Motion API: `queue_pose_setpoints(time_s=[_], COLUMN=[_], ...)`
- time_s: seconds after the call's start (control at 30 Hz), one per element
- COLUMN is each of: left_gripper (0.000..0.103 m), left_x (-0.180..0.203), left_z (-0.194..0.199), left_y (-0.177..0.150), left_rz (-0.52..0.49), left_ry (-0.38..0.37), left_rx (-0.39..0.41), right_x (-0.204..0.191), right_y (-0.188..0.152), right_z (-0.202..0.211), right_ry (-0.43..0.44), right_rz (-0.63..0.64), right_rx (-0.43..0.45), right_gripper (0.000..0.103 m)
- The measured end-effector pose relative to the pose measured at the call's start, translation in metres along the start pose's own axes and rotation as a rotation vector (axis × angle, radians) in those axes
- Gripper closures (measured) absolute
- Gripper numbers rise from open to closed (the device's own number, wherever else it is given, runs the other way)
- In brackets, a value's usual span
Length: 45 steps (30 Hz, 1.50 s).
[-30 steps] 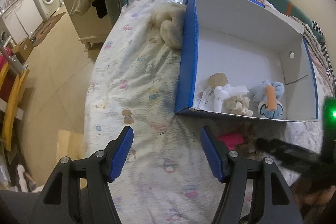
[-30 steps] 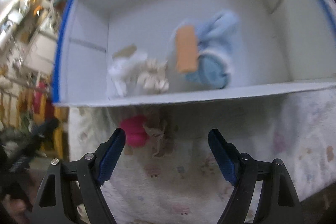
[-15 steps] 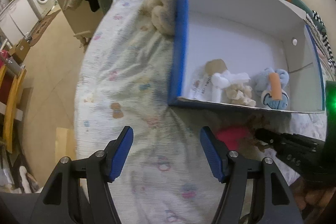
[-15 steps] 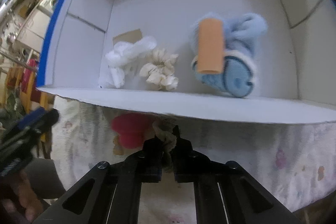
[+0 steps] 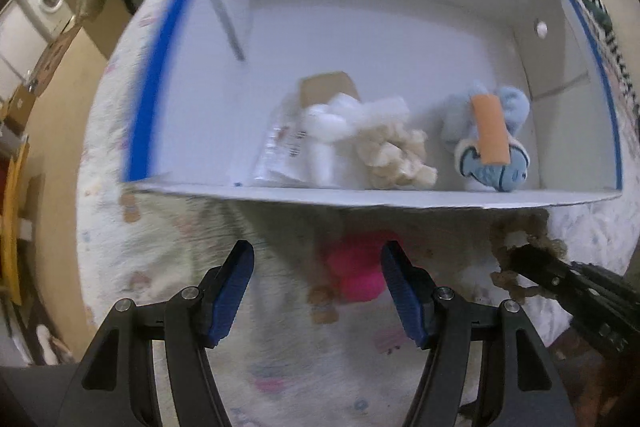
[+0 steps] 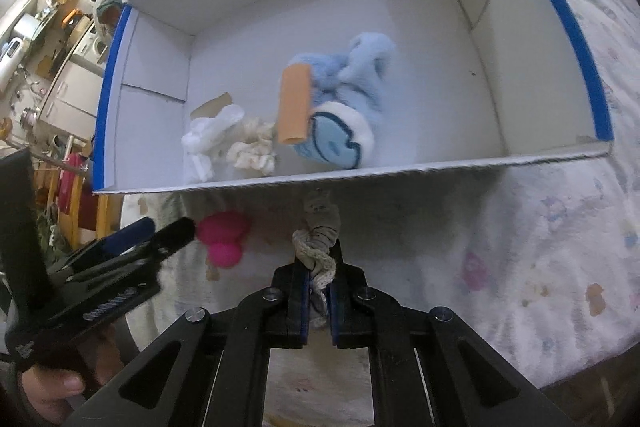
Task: Organize soft objects
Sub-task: 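Grasp the beige lace scrunchie with the right tool while the left tool grasps the pink rubber duck, then carry the scrunchie and pink duck over the white box with both tools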
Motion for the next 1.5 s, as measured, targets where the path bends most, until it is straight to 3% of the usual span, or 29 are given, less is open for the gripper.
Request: queue_pose_setpoints(time_s=[0.23, 0.3, 0.33, 0.4, 0.43, 0.67, 0.93, 1.13, 1.5], left_gripper=[0.035, 0.036, 0.037, 0.049, 0.063, 0.063, 0.063, 0.063, 0.063], left_x=[0.028, 0.03, 0.031, 0.031, 0.03, 0.02, -0.002, -0.037, -0.076], left_z=[-0.037, -0.046, -0.049, -0.058, -0.061, -0.063, -0.034, -0.014, 0.05], left_y=[0.004, 0.005, 0.005, 0.004, 0.004, 0.0, -0.008, -0.015, -0.034], left_rz=[-0.028, -0.038, -0.04, -0.037, -0.032, -0.024, -0.033, -0.029, -0.031], left_ry=[-0.002, 0.03, 0.035, 0.041, 0.035, -0.007, 0.006, 0.068, 0.097], left_rx=[-0.067, -0.085, -0.091, -0.12, -0.128, -0.15, -0.091, -0.042, 0.118], right_x=[0.004, 0.006, 0.008, 0.005, 0.004, 0.001, -0.008, -0.016, -0.03], right_y=[-0.004, -0.004, -0.003, -0.002, -0.001, -0.001, -0.002, -0.005, -0.018], right_z=[0.007, 0.006, 0.006, 0.004, 0.003, 0.004, 0.0, -0.005, 0.032], right_ry=[0.009, 0.006, 0.005, 0.002, 0.002, 0.01, -0.001, -0.026, 0.047], right_rz=[-0.002, 0.001, 0.002, 0.002, 0.001, 0.015, 0.049, 0.074, 0.11], right_rx=[0.009, 0.008, 0.006, 0.005, 0.006, 0.006, -0.008, -0.025, 0.048], right_gripper=[0.094, 0.094, 0.094, 0.094, 0.094, 0.094, 0.094, 0.094, 0.094])
Point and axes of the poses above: each gripper's, at about its wrist camera, not at the fingertips, and z roughly against the way its jaws point, x to its right, y to its top, the point moved 3 cm from there along -z, roughly the way its jaws point, and after that the axes turned 7 degrees about -y, right-handed, at the moved point
